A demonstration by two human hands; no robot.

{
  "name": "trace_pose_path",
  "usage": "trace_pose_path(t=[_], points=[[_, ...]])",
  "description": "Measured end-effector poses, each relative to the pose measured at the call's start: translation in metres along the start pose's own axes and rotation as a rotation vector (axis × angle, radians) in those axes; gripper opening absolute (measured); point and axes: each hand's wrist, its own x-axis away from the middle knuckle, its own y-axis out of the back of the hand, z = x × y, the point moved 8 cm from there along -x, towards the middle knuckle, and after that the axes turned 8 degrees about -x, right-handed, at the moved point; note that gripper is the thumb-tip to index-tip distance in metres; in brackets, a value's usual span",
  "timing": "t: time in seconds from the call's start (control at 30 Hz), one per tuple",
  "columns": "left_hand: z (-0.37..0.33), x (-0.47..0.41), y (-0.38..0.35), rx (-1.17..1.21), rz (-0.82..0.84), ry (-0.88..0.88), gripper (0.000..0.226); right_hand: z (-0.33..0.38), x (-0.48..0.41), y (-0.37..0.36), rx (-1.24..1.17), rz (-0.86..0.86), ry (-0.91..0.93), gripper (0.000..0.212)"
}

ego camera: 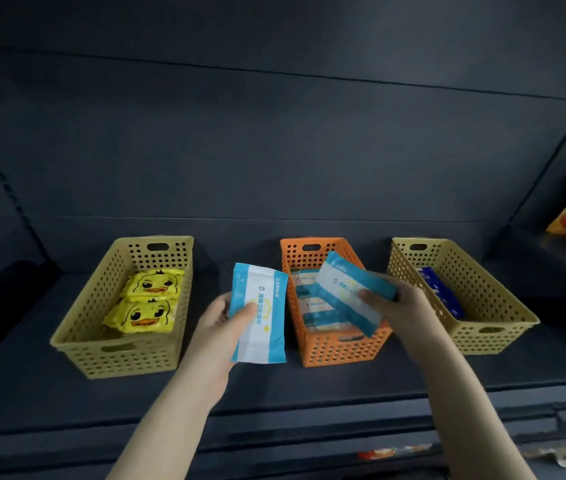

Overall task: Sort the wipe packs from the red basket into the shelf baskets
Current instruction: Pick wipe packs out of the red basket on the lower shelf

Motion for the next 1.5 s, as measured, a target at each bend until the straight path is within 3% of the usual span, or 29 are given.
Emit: trace_pose_path(t=[0.17,0.73,0.9,1.23,1.4,1.5], points=[[0.004,-0.066,-0.020,-0.019,-0.042,0.030,0.022,-0.019,-0.087,0.008,0.330,0.008,0.017,0.029],[0.025,-0.164,-0.025,0.038,-0.166,0.176,0.012,-0.110,-0.222,-0.079,0.589,0.122,-0.232,0.044],[0.028,-0.177,-0.020,0.064,-0.172,0.212,0.015,-0.115,-0.233,-0.078,0.724,0.145,-0.225,0.046],[0.029,-0.188,-0.020,0.040,-0.142,0.228,0.015,-0.121,-0.234,-0.076,0.767,0.186,-0.255,0.050],[0.023,-0.188,-0.019,0.073,-0.114,0.193,0.021,-0.108,-0.230,-0.075,0.974,0.145,-0.078,0.057],[0.021,-0.186,-0.018,0.118,-0.078,0.154,0.030,-0.114,-0.220,-0.084,1.095,0.268,-0.055,0.044]])
